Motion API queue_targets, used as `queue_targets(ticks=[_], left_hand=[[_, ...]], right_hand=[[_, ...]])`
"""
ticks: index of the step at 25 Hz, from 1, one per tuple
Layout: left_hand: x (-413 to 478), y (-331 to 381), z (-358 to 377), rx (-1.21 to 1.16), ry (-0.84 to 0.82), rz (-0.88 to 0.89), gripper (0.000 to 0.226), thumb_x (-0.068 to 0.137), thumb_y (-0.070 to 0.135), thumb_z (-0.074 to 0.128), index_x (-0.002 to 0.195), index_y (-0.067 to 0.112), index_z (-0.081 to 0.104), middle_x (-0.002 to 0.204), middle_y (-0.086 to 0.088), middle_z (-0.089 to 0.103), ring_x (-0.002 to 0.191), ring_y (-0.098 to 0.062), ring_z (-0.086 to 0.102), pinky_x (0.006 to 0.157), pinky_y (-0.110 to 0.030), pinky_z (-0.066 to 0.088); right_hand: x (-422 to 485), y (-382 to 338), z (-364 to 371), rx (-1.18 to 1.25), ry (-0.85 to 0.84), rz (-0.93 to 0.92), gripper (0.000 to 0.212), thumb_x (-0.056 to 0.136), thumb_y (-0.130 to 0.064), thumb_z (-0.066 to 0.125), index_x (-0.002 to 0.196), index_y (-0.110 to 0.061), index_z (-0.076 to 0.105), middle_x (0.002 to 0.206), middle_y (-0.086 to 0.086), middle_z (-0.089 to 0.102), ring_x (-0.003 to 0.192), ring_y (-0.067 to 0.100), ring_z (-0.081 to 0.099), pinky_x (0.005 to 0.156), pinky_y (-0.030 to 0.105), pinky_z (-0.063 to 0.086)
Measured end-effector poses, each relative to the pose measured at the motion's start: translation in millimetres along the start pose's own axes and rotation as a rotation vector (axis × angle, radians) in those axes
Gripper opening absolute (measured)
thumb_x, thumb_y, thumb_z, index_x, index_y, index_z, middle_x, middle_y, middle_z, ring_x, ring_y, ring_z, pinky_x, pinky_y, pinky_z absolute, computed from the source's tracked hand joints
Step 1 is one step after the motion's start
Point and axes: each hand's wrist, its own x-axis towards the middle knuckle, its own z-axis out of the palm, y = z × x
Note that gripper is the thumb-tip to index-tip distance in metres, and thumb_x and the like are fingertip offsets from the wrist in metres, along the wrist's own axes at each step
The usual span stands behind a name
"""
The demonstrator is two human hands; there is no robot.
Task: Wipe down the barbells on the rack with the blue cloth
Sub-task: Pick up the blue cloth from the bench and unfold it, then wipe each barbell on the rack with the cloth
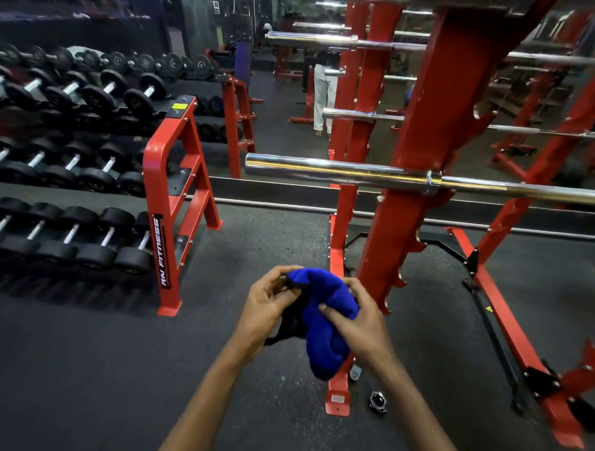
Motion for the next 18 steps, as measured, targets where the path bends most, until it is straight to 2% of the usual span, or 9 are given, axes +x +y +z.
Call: queue_targets(ticks=[2, 3, 6, 8, 12, 14, 16, 17, 18], left_hand=[[30, 9, -12, 0.060, 0.042, 0.063, 0.033, 0.096, -0.009, 0.056, 0.119, 0.012, 0.067, 0.116, -0.002, 0.074, 0.111, -0.014, 0.069, 0.096, -0.028, 0.053], [50, 16, -18, 0.129, 0.085, 0.115, 0.031, 0.098, -0.004, 0.056, 0.120, 0.014, 0.067, 0.120, -0.002, 0.073, 0.114, -0.013, 0.067, 0.100, -0.028, 0.051], [115, 42, -35, 0.439, 0.219, 0.304, 0.029, 0.103, 0.013, 0.051, 0.128, 0.018, 0.066, 0.129, 0.003, 0.066, 0.122, -0.005, 0.059, 0.104, -0.022, 0.046], [161, 55, -41, 0.614, 0.292, 0.407, 0.034, 0.103, 0.016, 0.049, 0.135, 0.015, 0.062, 0.137, 0.002, 0.060, 0.128, -0.006, 0.051, 0.112, -0.024, 0.039], [236, 52, -56, 0.908, 0.325, 0.346, 0.043, 0.108, 0.029, 0.042, 0.150, 0.019, 0.047, 0.157, -0.002, 0.042, 0.148, -0.016, 0.030, 0.123, -0.036, 0.019], [253, 44, -68, 0.988, 0.299, 0.372, 0.040, 0.109, 0.033, 0.039, 0.144, 0.020, 0.054, 0.153, -0.003, 0.047, 0.145, -0.018, 0.033, 0.122, -0.037, 0.021], [260, 40, -76, 1.013, 0.275, 0.451, 0.036, 0.110, 0.033, 0.039, 0.131, 0.018, 0.065, 0.138, -0.002, 0.059, 0.130, -0.015, 0.044, 0.115, -0.029, 0.030], [263, 40, -80, 1.001, 0.267, 0.484, 0.034, 0.109, 0.031, 0.040, 0.125, 0.017, 0.067, 0.127, 0.000, 0.064, 0.118, -0.012, 0.048, 0.107, -0.020, 0.032], [265, 41, -85, 0.976, 0.249, 0.498, 0.032, 0.109, 0.029, 0.041, 0.121, 0.017, 0.068, 0.117, 0.002, 0.067, 0.108, -0.009, 0.051, 0.099, -0.012, 0.033]], right_hand=[[25, -10, -12, -0.004, 0.108, -0.009, 0.041, 0.082, -0.008, 0.077, 0.109, -0.037, 0.065, 0.100, -0.013, 0.072, 0.094, 0.009, 0.069, 0.089, 0.049, 0.057], [41, -18, -19, -0.001, 0.172, -0.035, 0.047, 0.082, -0.006, 0.075, 0.114, -0.039, 0.066, 0.104, -0.013, 0.070, 0.096, 0.007, 0.067, 0.091, 0.047, 0.057], [101, -51, -41, -0.059, 0.371, -0.205, 0.060, 0.085, -0.006, 0.069, 0.133, -0.042, 0.062, 0.111, -0.009, 0.054, 0.095, -0.003, 0.058, 0.089, 0.020, 0.050], [139, -73, -47, -0.155, 0.499, -0.363, 0.058, 0.085, -0.007, 0.067, 0.136, -0.035, 0.064, 0.114, -0.005, 0.047, 0.100, 0.006, 0.057, 0.091, 0.014, 0.046], [192, -87, -35, -0.252, 0.679, -0.591, 0.056, 0.081, -0.007, 0.071, 0.135, -0.023, 0.067, 0.122, 0.012, 0.050, 0.111, 0.024, 0.054, 0.097, 0.040, 0.051], [206, -86, -28, -0.295, 0.752, -0.635, 0.056, 0.081, -0.005, 0.074, 0.134, -0.021, 0.067, 0.124, 0.015, 0.050, 0.112, 0.027, 0.052, 0.101, 0.038, 0.048], [219, -84, -20, -0.385, 0.740, -0.591, 0.059, 0.080, -0.006, 0.074, 0.136, -0.023, 0.066, 0.127, 0.015, 0.051, 0.111, 0.031, 0.050, 0.107, 0.024, 0.039], [224, -83, -13, -0.474, 0.675, -0.563, 0.060, 0.080, -0.012, 0.074, 0.138, -0.025, 0.064, 0.129, 0.014, 0.051, 0.111, 0.032, 0.049, 0.106, 0.024, 0.039], [226, -81, -4, -0.588, 0.588, -0.553, 0.060, 0.080, -0.024, 0.074, 0.139, -0.027, 0.063, 0.131, 0.012, 0.051, 0.109, 0.031, 0.048, 0.103, 0.032, 0.043]])
